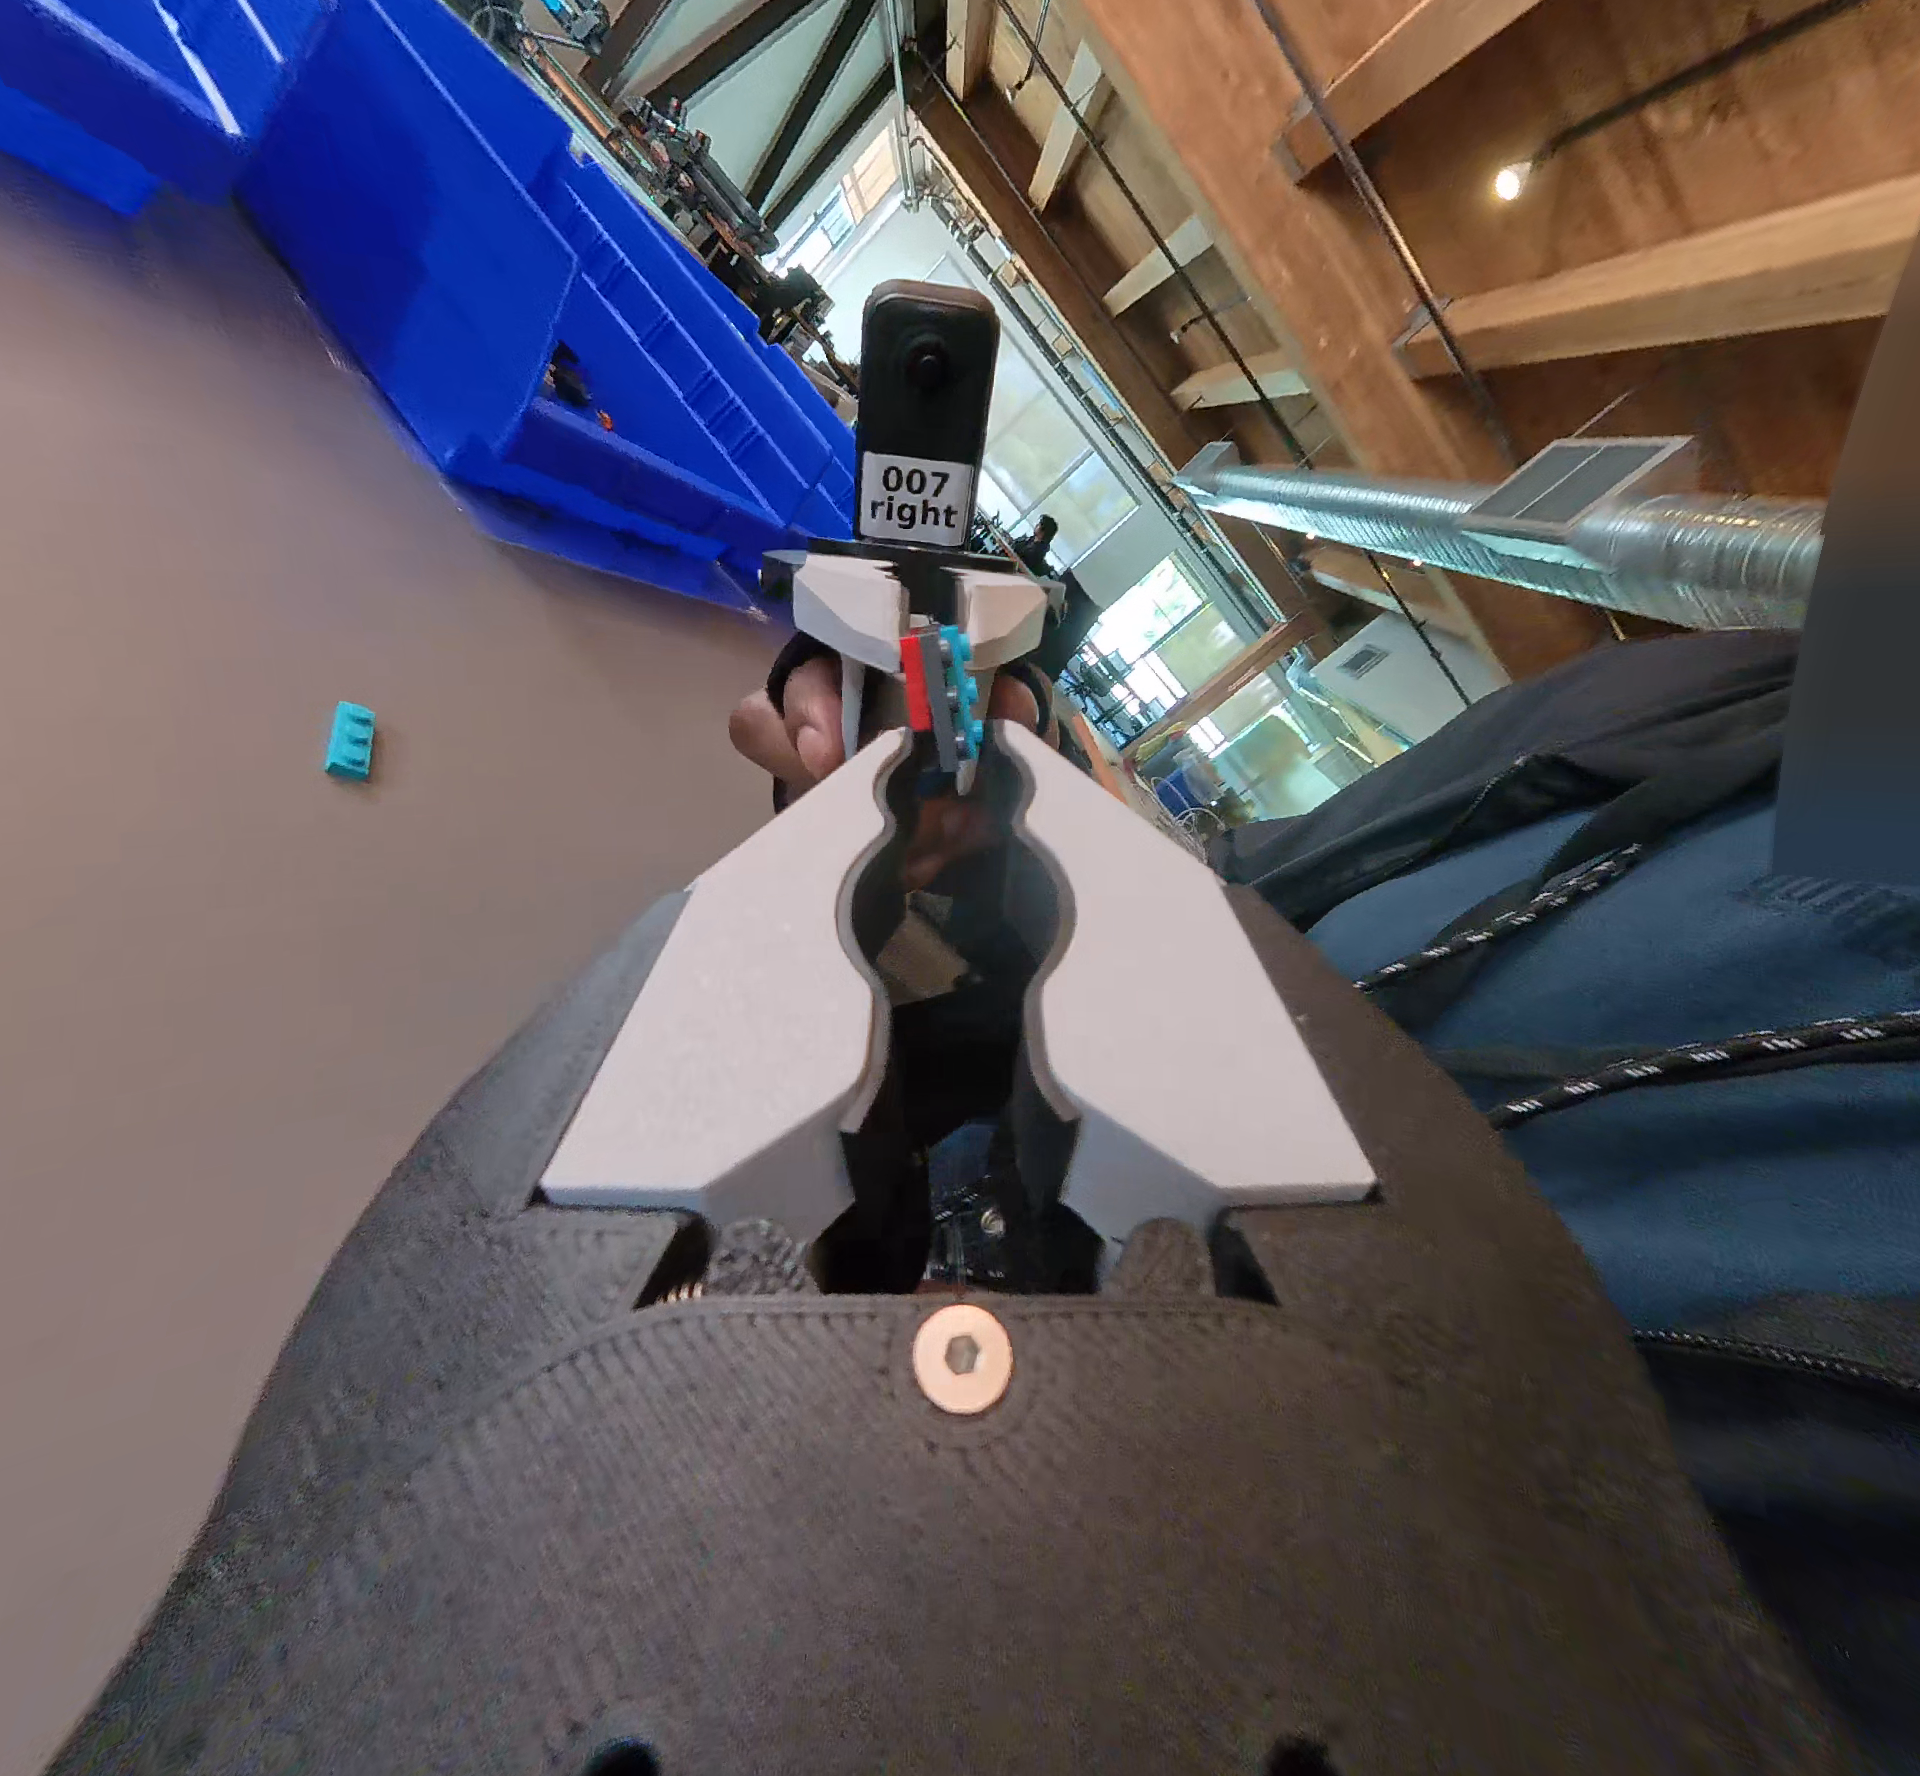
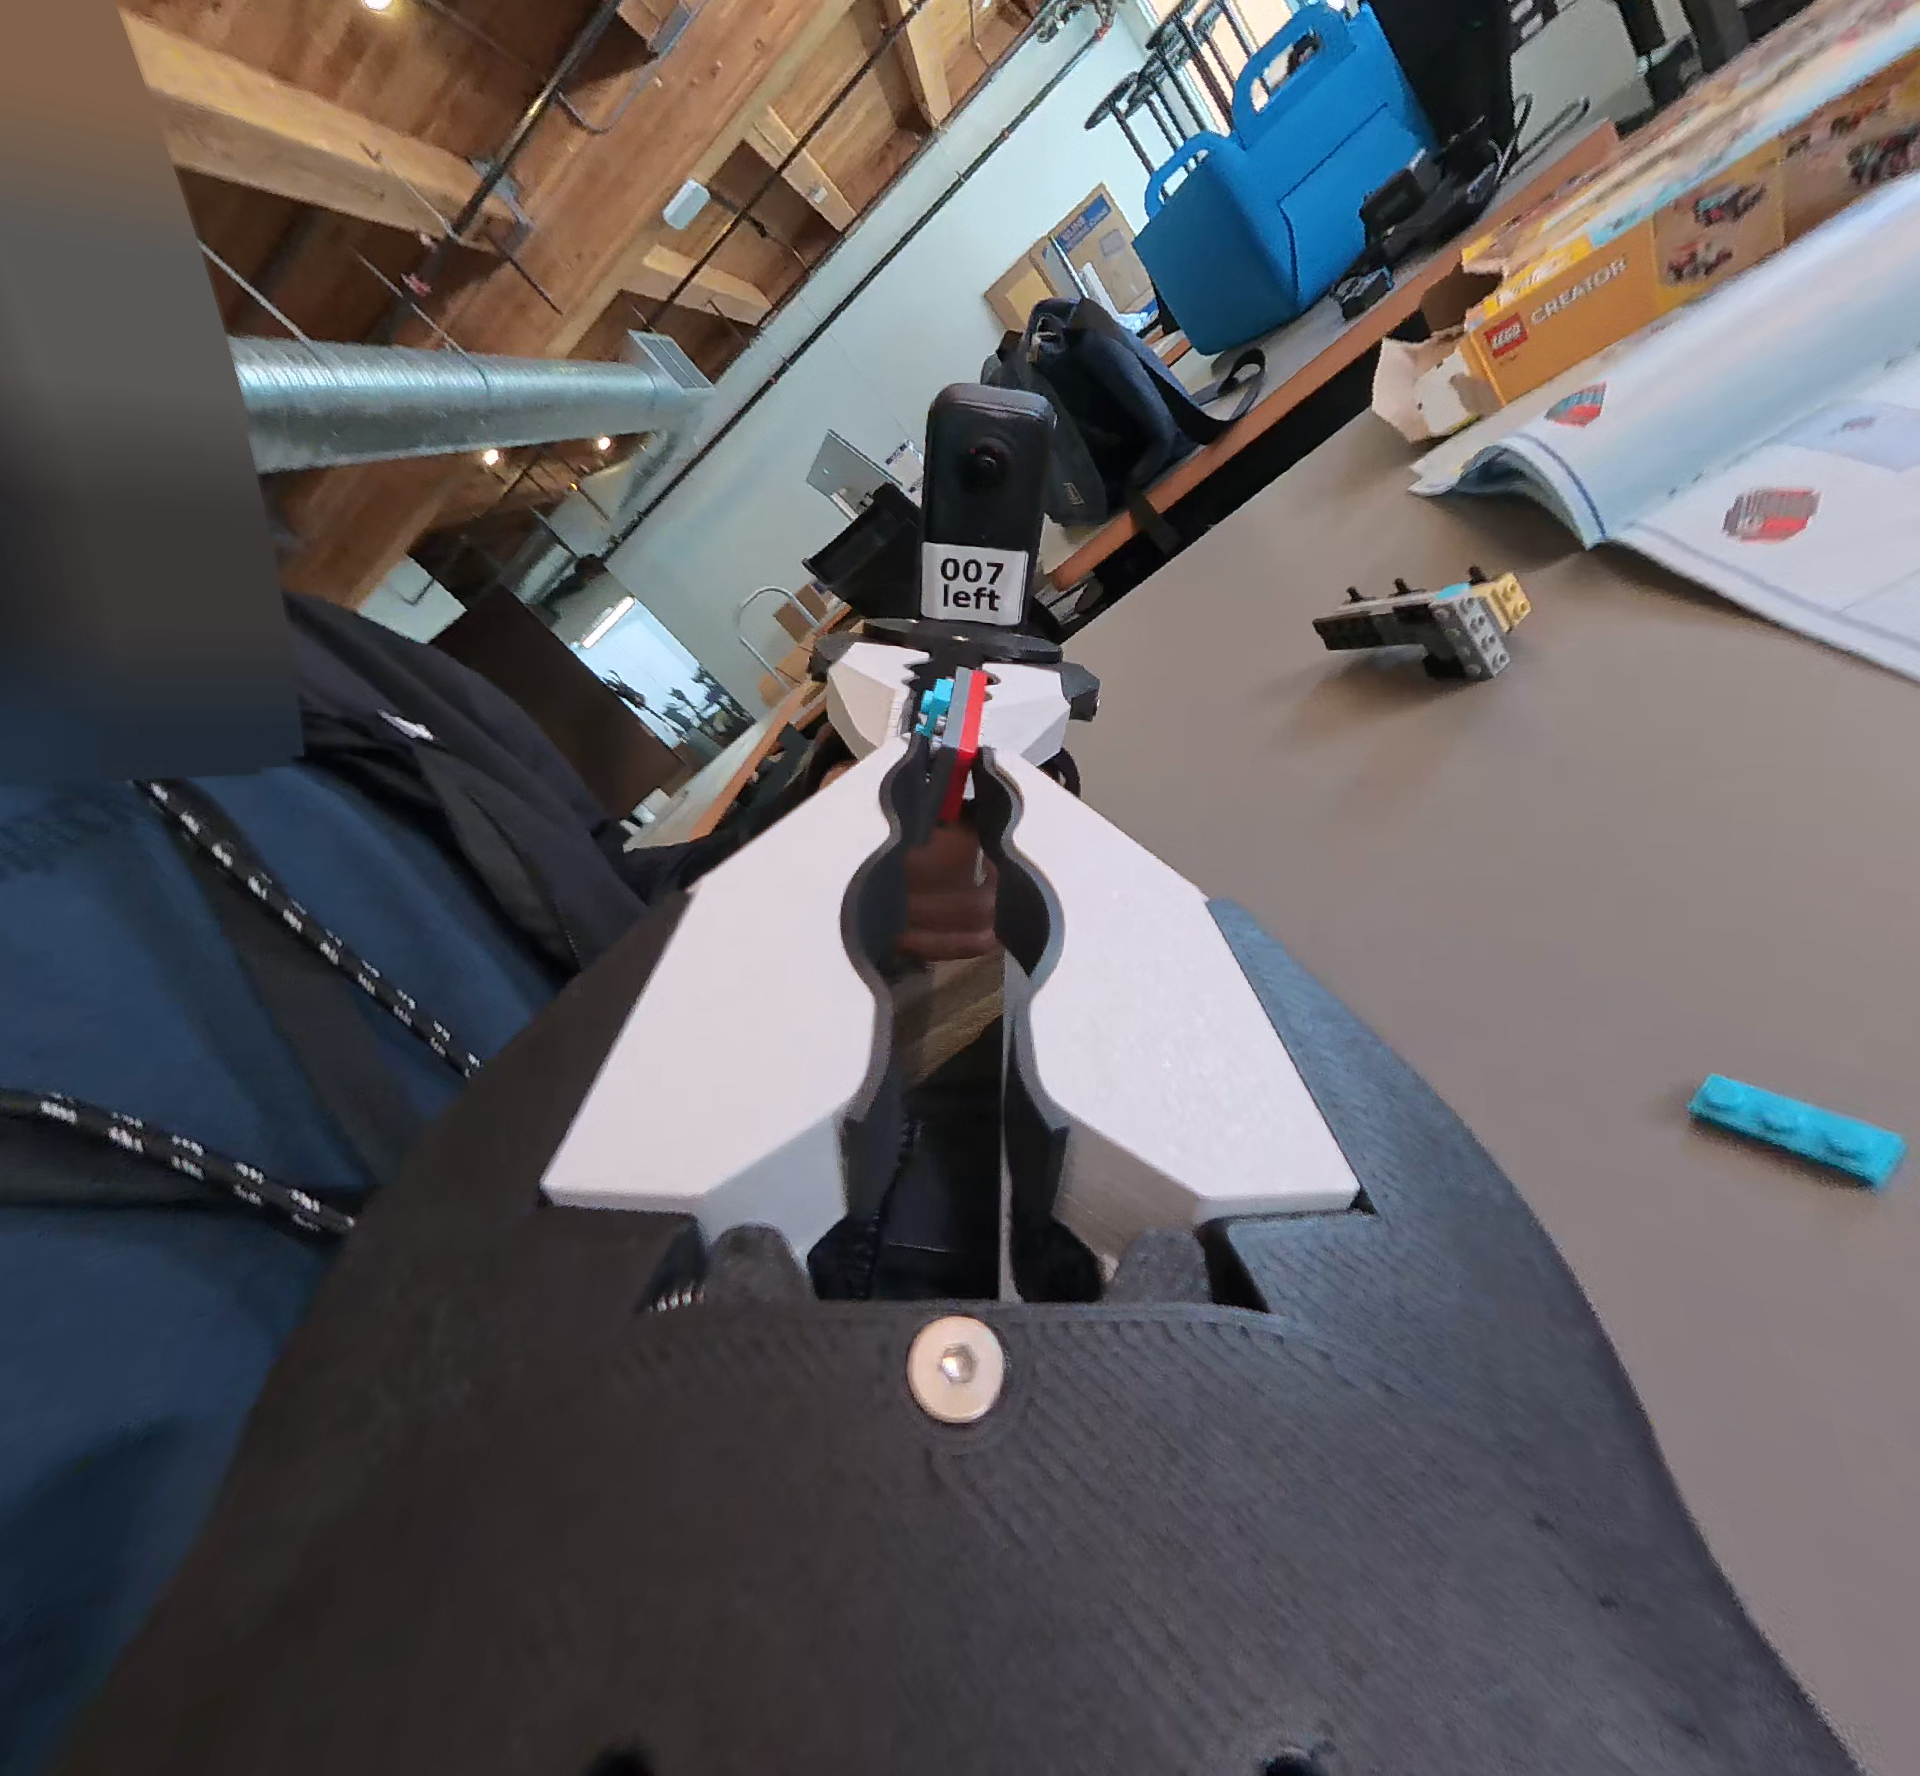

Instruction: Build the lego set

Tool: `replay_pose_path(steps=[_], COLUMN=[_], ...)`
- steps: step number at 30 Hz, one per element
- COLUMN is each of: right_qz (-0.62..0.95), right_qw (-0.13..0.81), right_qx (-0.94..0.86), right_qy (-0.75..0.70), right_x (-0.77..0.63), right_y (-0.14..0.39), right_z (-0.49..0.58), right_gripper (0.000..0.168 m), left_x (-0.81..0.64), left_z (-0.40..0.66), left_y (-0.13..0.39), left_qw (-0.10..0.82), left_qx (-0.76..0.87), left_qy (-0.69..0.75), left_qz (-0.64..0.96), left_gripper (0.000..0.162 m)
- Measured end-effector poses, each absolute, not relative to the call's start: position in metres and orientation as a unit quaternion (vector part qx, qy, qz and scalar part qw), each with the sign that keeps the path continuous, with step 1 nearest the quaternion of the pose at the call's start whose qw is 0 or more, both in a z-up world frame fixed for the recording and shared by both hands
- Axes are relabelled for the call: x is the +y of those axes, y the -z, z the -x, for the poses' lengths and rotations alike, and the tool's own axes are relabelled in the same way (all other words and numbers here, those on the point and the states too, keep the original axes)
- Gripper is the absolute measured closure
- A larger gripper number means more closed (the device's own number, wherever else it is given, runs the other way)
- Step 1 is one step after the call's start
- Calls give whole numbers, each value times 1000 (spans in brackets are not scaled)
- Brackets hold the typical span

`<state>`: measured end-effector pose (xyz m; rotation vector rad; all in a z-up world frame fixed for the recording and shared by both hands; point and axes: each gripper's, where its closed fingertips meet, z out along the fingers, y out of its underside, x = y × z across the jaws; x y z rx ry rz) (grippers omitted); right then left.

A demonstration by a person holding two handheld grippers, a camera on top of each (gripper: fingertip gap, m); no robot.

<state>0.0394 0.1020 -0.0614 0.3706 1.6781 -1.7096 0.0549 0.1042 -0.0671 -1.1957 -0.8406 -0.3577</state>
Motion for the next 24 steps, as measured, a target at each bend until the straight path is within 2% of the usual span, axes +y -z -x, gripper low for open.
replay_pose_path(steps=[4,6,7,9,12,15,21,24], right_qz=[-163,-165,-165,-161,-162,-187,-262,-260], right_qw=[372,377,376,371,354,280,13,-37], right_qx=[644,646,649,660,676,716,841,871], right_qy=[648,643,640,633,626,611,473,414], right_x=[99,97,96,94,94,98,125,124], right_y=[67,68,70,73,78,97,166,185], right_z=[-39,-40,-41,-43,-41,-22,39,44], right_gripper=[161,161,161,161,160,144,130,122], left_x=[98,96,96,97,96,90,70,70], left_z=[-51,-49,-48,-49,-48,-40,-22,-19], left_y=[72,72,73,73,76,85,109,114], left_qw=[730,733,733,736,735,725,697,692], left_qx=[-401,-408,-410,-407,-415,-450,-541,-552], left_qy=[179,193,199,208,210,211,201,198], left_qz=[524,510,505,499,494,476,426,421], left_gripper=[135,133,134,150,149,150,150,150])
